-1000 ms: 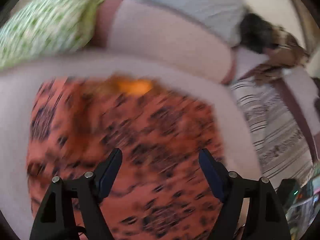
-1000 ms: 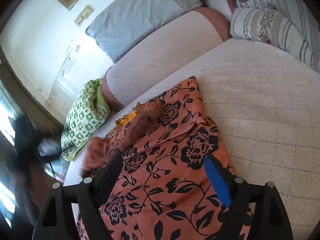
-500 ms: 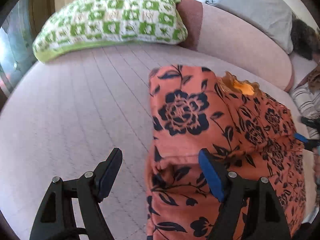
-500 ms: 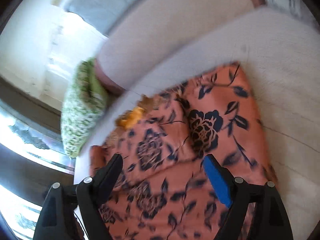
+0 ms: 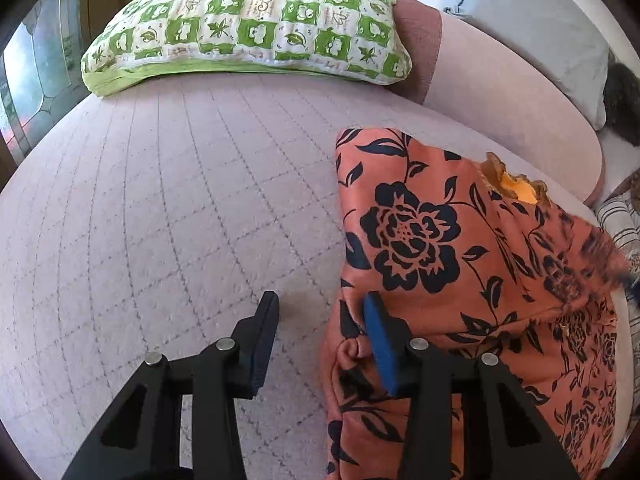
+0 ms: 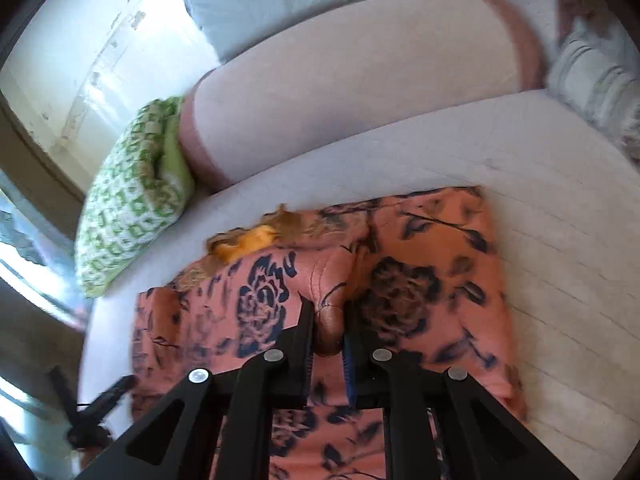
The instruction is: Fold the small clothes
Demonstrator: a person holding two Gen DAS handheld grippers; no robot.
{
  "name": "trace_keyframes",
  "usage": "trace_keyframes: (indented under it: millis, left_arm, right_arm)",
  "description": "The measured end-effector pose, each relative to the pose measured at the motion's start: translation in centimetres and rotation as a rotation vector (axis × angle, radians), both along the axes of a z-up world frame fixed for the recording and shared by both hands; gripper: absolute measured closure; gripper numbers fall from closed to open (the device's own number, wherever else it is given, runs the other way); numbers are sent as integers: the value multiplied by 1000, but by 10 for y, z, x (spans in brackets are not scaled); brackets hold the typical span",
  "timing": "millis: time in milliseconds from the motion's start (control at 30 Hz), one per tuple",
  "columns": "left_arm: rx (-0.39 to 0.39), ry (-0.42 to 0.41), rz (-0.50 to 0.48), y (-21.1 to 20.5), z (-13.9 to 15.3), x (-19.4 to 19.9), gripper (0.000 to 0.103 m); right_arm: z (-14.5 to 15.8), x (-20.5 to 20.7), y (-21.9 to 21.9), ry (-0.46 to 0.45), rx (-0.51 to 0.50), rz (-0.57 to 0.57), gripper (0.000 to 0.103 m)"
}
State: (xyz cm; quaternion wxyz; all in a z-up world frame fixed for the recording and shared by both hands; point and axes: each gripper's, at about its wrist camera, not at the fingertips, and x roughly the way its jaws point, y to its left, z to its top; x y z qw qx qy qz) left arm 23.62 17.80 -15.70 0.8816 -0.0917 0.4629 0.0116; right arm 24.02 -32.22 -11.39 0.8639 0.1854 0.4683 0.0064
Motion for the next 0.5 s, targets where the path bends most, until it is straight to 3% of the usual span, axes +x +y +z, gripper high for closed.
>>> trace_keyframes:
  millis: [67, 100, 133, 167, 233, 333, 433, 467, 500]
  left_arm:
    - [-12, 9, -11, -2, 4, -2, 58]
    - [-26, -1, -19, -1, 12, -4, 58]
    - [-25, -23, -27, 1, 18, -5, 57]
    - [-12, -58, -38, 1, 28, -10, 56]
    - [6, -115, -56, -2, 46, -11, 50]
    - [3, -135, -79, -11, 55, 1, 44]
    - [23, -60, -76, -21, 34, 22, 44]
    - [65, -3, -65, -24, 19, 30, 44]
    - [107, 52, -52, -26, 5, 36, 45]
  right_arm:
    - [-45, 3, 2, 174, -9, 31, 70]
    - [-41, -4, -1, 106, -4, 41, 69]
    - [-34, -8, -3, 82, 1, 38, 61]
    - [-26, -12, -8, 62, 20, 15, 43]
    - [-4, -17, -20, -32, 67, -34, 32]
    - [8, 2, -26, -56, 78, -32, 31]
    - [-20, 41, -24, 37, 64, -16, 31]
    - [-31, 50, -21, 74, 79, 2, 36]
    - [-43, 56, -18, 109, 84, 56, 51]
